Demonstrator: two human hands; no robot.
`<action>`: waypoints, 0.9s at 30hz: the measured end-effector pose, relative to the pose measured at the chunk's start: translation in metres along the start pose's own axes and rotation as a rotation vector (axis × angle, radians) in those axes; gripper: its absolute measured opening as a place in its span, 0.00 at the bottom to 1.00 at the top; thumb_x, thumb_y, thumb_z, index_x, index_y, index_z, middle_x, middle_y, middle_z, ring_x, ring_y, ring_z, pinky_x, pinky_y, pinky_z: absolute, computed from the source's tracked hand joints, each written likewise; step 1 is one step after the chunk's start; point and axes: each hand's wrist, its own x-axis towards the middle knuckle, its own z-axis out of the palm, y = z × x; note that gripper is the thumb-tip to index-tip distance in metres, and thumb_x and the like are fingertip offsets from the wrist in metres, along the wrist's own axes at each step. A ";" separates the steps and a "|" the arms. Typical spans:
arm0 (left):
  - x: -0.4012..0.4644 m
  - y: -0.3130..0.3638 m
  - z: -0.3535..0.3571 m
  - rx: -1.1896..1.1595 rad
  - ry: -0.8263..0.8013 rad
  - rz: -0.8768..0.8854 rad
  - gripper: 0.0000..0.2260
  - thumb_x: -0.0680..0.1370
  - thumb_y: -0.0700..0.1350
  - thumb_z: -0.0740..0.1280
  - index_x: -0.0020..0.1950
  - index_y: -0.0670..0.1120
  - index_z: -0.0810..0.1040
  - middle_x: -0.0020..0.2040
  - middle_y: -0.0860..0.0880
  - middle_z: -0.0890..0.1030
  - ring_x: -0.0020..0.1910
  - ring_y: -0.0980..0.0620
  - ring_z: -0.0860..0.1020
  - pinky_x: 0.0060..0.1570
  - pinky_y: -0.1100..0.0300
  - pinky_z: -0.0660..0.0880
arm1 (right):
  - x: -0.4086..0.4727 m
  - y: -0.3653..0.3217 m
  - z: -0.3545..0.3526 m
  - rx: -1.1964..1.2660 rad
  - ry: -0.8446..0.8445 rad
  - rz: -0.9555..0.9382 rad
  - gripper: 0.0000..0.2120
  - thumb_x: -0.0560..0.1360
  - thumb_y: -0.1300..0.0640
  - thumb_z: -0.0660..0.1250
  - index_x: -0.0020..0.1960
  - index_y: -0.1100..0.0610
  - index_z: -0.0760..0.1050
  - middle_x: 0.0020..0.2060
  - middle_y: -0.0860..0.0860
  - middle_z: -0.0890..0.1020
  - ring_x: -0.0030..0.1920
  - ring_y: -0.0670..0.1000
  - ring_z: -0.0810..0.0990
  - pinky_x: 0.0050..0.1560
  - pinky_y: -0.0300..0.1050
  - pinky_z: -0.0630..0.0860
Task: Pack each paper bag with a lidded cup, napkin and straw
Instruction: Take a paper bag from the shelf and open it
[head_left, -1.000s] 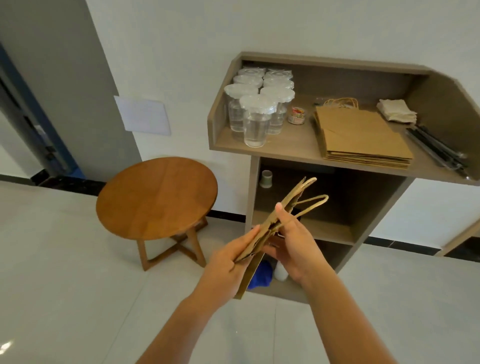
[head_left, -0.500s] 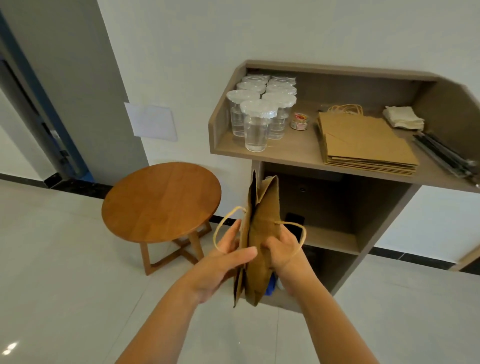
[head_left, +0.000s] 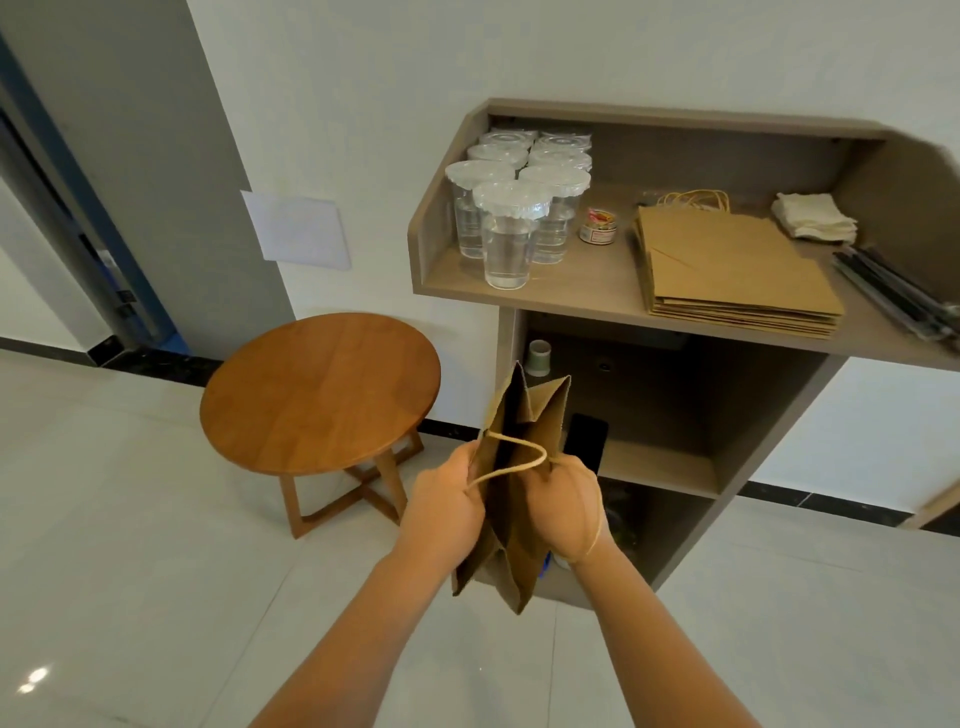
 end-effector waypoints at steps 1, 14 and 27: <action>0.003 -0.003 -0.003 0.045 0.005 -0.005 0.16 0.82 0.45 0.55 0.70 0.48 0.69 0.50 0.48 0.80 0.49 0.49 0.80 0.56 0.54 0.77 | 0.003 0.001 -0.002 -0.138 0.013 0.009 0.04 0.77 0.57 0.65 0.48 0.57 0.77 0.39 0.49 0.78 0.40 0.46 0.77 0.54 0.46 0.77; 0.024 -0.030 -0.041 0.260 0.197 -0.143 0.16 0.81 0.41 0.60 0.69 0.46 0.70 0.56 0.45 0.80 0.53 0.46 0.78 0.55 0.57 0.74 | 0.024 -0.013 -0.034 -0.957 0.098 0.013 0.06 0.79 0.62 0.58 0.50 0.59 0.74 0.39 0.54 0.77 0.39 0.54 0.79 0.42 0.46 0.78; 0.025 -0.031 -0.044 0.120 0.305 -0.237 0.12 0.81 0.41 0.60 0.64 0.44 0.73 0.55 0.45 0.79 0.49 0.49 0.76 0.53 0.58 0.73 | 0.030 -0.026 -0.031 -0.938 0.061 -0.023 0.05 0.79 0.62 0.59 0.52 0.59 0.73 0.42 0.55 0.78 0.42 0.54 0.79 0.41 0.45 0.76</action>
